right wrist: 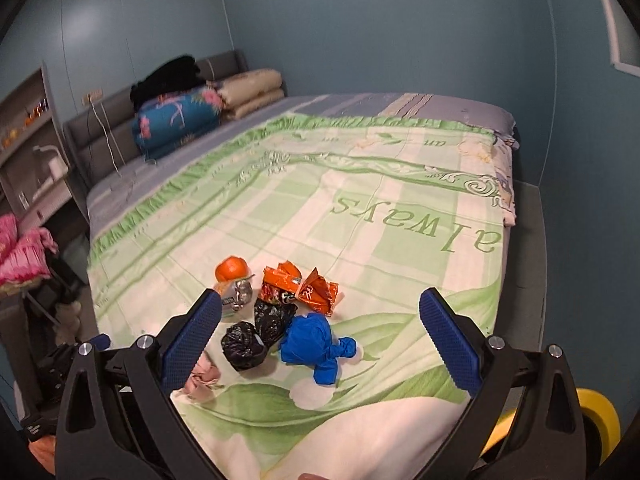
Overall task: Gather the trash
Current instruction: 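Move both open tools back over the remaining trash on the bed, then close the left tool on the pink cloth while the right tool grasps the orange wrapper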
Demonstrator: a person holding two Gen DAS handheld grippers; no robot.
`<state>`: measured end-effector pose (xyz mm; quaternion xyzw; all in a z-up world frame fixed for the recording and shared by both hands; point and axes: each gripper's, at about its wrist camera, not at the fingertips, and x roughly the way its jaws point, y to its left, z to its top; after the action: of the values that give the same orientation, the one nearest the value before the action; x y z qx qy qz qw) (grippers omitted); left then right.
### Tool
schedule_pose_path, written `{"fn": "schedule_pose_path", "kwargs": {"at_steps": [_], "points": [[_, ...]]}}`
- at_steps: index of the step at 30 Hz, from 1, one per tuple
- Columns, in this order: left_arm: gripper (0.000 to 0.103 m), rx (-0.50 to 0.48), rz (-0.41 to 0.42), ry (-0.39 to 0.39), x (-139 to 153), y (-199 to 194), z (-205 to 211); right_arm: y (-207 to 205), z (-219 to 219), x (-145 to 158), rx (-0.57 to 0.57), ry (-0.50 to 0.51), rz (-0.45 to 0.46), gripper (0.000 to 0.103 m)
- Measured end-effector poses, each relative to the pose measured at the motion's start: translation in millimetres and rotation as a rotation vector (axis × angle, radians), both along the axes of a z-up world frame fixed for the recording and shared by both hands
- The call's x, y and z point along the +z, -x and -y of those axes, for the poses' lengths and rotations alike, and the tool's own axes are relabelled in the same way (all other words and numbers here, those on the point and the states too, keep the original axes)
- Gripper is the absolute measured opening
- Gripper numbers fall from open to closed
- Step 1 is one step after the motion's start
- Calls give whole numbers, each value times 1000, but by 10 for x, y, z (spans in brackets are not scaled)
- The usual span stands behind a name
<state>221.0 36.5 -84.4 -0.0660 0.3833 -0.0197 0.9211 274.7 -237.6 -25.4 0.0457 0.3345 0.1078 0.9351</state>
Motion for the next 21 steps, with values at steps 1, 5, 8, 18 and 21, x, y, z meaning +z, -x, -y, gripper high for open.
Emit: {"fn": "schedule_pose_path", "kwargs": {"at_steps": [1, 5, 8, 18, 21], "points": [[88, 1, -11, 3, -47, -29, -12, -64, -34, -39, 2, 6, -15, 95], [88, 3, -47, 9, -211, -131, -26, -443, -217, -257, 30, 29, -89, 95], [87, 0, -68, 26, -303, -187, -35, -725, -344, -460, 43, 46, -145, 95], [87, -20, -136, 85, -556, -349, -43, -1460, -624, -1056, 46, 127, -302, 95], [87, -30, -154, 78, -644, -376, -22, -1595, -665, -1192, 51, 139, -338, 95]]}}
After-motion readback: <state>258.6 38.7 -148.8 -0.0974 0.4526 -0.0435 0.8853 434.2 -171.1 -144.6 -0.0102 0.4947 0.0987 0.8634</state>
